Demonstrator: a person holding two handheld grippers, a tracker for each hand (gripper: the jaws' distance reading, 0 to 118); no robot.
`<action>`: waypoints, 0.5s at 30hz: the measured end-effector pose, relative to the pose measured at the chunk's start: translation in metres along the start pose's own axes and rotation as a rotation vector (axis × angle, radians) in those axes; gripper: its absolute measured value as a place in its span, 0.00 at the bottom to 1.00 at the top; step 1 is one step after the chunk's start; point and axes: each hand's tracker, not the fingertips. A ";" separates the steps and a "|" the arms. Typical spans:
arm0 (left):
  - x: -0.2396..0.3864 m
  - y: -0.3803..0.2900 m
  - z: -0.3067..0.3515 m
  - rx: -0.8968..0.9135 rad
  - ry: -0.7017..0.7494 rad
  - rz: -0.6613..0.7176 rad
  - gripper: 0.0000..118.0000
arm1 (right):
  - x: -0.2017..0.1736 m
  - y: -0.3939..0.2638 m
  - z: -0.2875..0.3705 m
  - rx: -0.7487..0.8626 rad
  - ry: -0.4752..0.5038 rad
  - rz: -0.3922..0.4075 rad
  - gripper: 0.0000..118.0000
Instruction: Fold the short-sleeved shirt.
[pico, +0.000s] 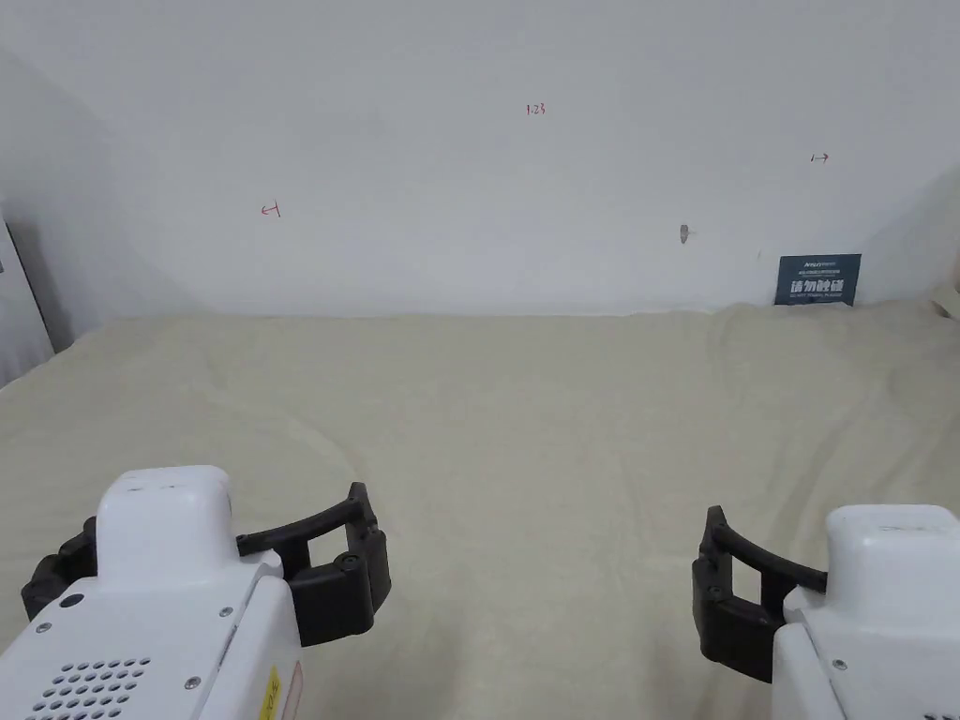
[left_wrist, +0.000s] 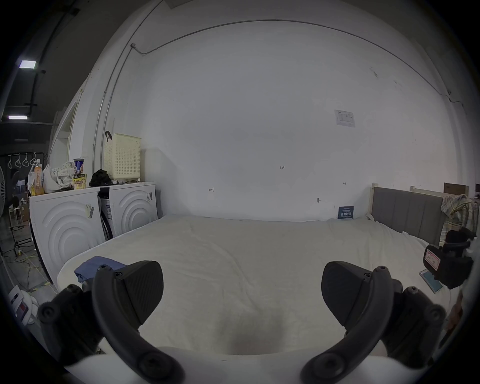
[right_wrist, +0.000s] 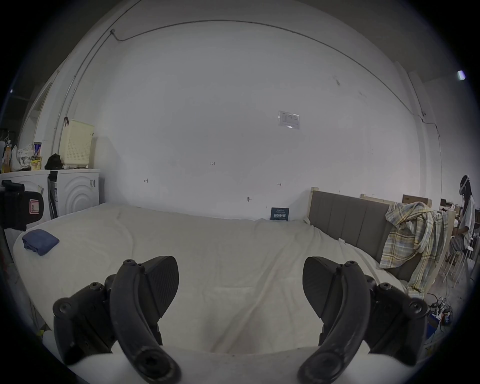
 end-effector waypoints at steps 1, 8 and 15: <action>0.000 0.000 0.000 0.002 0.000 -0.001 1.00 | 0.001 0.002 0.000 -0.011 -0.002 -0.010 0.84; 0.001 -0.001 0.000 -0.003 -0.005 -0.002 1.00 | 0.007 0.004 0.000 -0.031 -0.001 -0.028 0.84; 0.002 0.001 0.001 -0.002 -0.004 -0.003 1.00 | 0.008 0.006 -0.003 -0.073 -0.021 -0.058 0.84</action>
